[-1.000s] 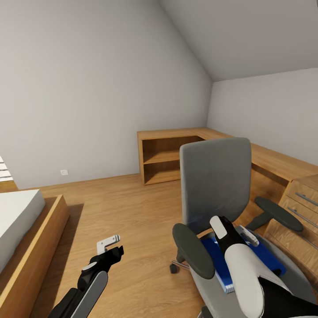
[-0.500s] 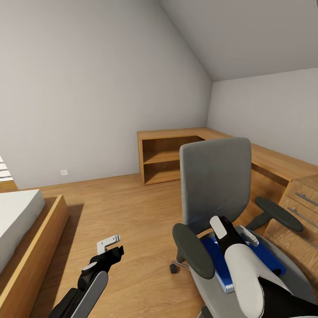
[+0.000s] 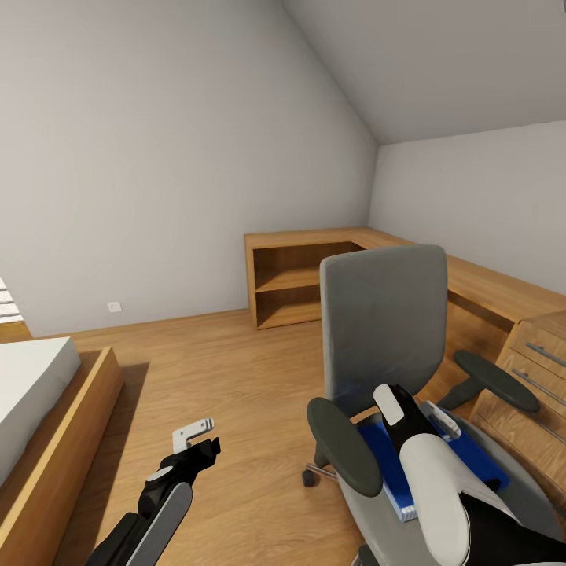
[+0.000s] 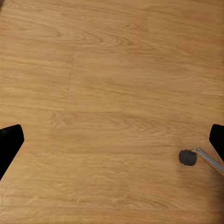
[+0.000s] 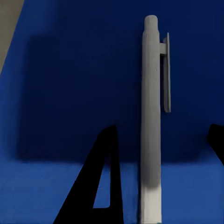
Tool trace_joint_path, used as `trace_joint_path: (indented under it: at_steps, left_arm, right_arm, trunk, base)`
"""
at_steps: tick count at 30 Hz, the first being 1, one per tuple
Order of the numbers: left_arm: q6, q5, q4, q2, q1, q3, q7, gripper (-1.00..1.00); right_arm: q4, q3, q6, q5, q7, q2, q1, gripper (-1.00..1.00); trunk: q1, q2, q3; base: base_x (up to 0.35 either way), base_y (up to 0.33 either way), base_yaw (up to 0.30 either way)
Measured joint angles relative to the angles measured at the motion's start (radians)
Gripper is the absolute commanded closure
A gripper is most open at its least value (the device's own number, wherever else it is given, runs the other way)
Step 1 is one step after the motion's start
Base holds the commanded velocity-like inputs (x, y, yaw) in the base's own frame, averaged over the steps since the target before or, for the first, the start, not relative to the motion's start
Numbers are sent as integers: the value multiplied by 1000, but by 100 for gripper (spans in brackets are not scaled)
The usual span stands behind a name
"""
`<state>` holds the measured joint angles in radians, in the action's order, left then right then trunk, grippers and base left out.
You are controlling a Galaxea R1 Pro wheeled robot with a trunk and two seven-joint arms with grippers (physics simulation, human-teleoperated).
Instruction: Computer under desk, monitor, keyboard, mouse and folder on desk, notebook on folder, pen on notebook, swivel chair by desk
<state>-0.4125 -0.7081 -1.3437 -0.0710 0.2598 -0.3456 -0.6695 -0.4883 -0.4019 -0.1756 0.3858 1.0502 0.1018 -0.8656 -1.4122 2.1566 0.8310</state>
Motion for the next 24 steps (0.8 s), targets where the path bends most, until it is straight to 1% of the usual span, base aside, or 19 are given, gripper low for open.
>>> trace_joint_path:
  at_steps: [7, 24]
  left_arm:
    - [0, 0, 0, 0, 0, 0, 0, -100]
    - [0, 0, 0, 0, 0, 0, 0, -100]
  right_arm:
    - [0, 0, 0, 4, 18, 0, 0, 100]
    - [0, -1, 0, 4, 21, -1, 0, 100]
  trunk:
    - [0, 0, 0]
    - [0, 0, 0]
  base:
    - [0, 0, 0]
    - [0, 0, 0]
